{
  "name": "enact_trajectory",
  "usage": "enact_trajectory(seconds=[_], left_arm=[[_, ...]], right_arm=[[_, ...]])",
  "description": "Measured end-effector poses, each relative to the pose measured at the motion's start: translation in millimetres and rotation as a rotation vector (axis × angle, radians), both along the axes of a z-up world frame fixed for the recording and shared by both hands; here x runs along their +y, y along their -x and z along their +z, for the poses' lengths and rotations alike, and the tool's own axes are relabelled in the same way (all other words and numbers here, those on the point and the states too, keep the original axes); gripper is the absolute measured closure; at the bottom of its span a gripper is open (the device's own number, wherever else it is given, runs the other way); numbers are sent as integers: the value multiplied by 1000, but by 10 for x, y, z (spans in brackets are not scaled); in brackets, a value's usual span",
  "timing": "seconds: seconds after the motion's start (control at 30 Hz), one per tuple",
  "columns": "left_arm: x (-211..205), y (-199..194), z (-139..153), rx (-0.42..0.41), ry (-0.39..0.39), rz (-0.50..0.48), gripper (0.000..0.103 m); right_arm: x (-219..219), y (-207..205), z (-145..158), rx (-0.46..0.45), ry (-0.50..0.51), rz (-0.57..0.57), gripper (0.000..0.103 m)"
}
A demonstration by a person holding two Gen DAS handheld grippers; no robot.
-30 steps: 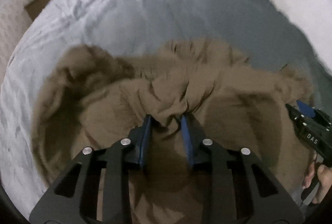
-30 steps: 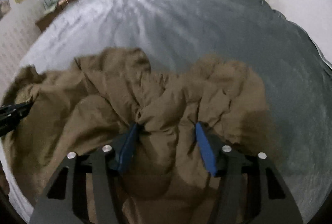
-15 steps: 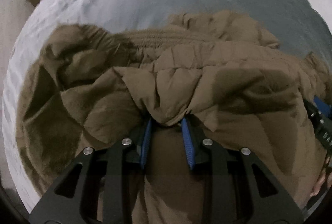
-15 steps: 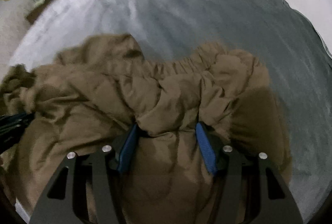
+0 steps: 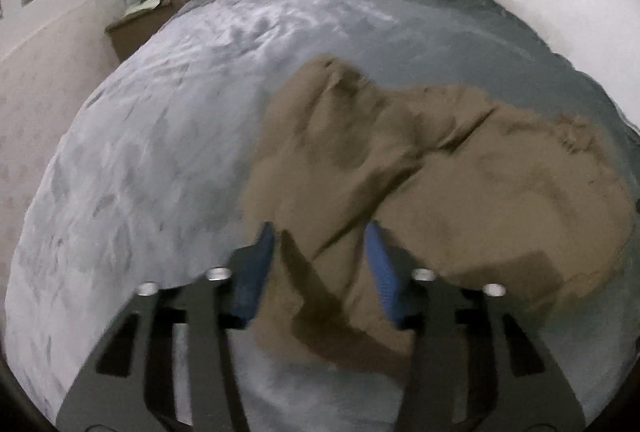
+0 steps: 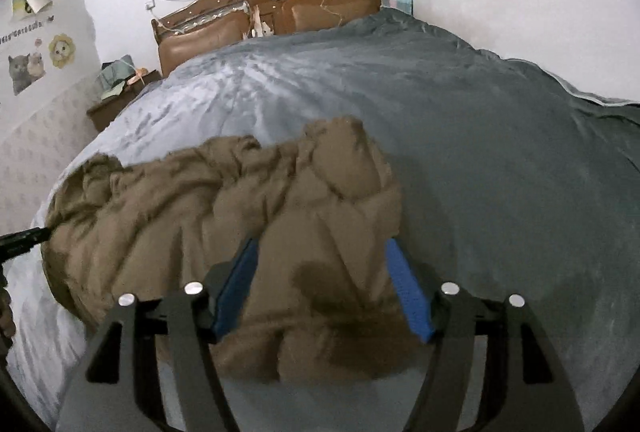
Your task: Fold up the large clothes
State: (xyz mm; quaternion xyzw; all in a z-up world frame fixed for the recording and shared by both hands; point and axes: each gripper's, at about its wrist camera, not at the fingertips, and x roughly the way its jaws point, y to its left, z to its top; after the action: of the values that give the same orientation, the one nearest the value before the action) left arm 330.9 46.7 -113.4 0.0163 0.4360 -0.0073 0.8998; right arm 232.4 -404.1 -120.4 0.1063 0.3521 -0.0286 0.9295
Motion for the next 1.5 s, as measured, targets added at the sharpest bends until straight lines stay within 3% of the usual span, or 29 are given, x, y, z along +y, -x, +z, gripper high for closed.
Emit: enact_trajectory(seconds=[0.1,0.3,0.43,0.67,0.8,0.9,1.0,1.17,1.33,1.5], left_arm=[[135,-61,-229,53,61,15,76],[2,-239,-582,100,-27,17,77],[72,-379,-750,130,9,27,77],[121,-472,-870,159,-28,33,78],[63,-370,-604,122,5,49,82],[-79,-168,-318,42,43,16,82],[-325,-26,-204,11,70,-26,82],[-786,14,-479,75,57,-44,84],[-861,-164,-768,108,18,-63,83],[-1051,-271,-934,112,-73,-88,83]], right_arm=[[-24,-124,-200,52,-15,-12,39],[92,-445,-495,148,77,-2,41],[88,-679,-611,198,77,-1,41],[106,-846,-722,259,81,-5,41],[181,-688,-455,175,63,7,45],[347,-456,-188,74,63,48,45],[582,-355,-84,34,13,87,45],[999,-380,-268,74,30,147,45],[1051,-465,-546,132,15,137,45],[1119,-623,-691,185,75,129,45]])
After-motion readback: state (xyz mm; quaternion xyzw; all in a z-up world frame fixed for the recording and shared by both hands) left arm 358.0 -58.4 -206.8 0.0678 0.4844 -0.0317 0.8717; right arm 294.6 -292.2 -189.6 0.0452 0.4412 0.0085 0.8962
